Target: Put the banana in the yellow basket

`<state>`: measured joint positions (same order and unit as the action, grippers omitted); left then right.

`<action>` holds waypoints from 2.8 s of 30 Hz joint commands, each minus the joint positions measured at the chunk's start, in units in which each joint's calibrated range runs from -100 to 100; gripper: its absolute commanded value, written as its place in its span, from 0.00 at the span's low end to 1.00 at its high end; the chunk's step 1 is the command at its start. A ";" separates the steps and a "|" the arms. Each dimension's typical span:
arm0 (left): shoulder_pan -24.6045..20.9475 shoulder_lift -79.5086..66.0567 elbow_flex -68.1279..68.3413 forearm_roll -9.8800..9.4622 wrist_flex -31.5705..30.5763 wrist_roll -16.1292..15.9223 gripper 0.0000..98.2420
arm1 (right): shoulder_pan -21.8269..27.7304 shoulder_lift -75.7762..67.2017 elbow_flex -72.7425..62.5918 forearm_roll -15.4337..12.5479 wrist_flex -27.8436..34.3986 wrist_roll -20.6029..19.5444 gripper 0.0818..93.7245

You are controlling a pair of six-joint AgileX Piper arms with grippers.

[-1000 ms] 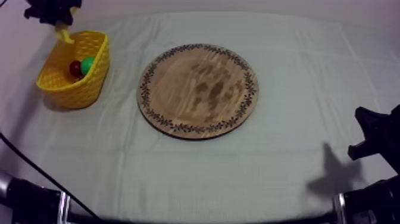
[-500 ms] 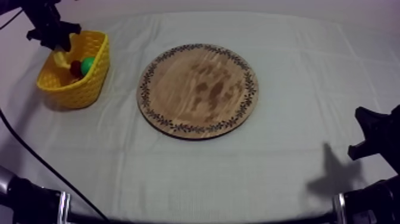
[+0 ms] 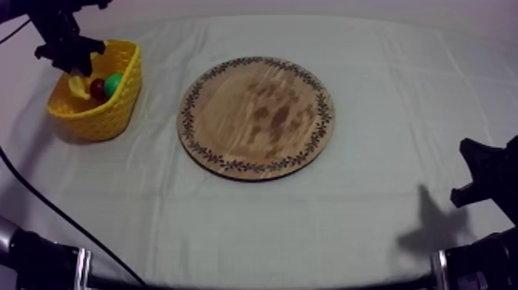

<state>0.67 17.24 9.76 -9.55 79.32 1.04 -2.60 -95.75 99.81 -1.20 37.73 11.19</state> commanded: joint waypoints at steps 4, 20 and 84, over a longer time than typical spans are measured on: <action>0.02 -0.68 0.06 -0.67 0.06 1.78 0.44 | 0.00 0.00 -0.03 0.01 0.01 0.01 0.00; 0.28 -3.86 1.27 -0.94 -4.49 0.05 0.67 | 0.00 0.00 -0.03 0.01 0.01 0.01 0.00; 3.86 -112.07 76.21 3.33 -35.60 0.86 0.00 | 0.00 0.00 -0.03 0.01 0.01 0.01 0.00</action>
<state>4.55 -92.60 82.30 -6.20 44.20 1.88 -2.60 -95.75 99.81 -1.20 37.73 11.23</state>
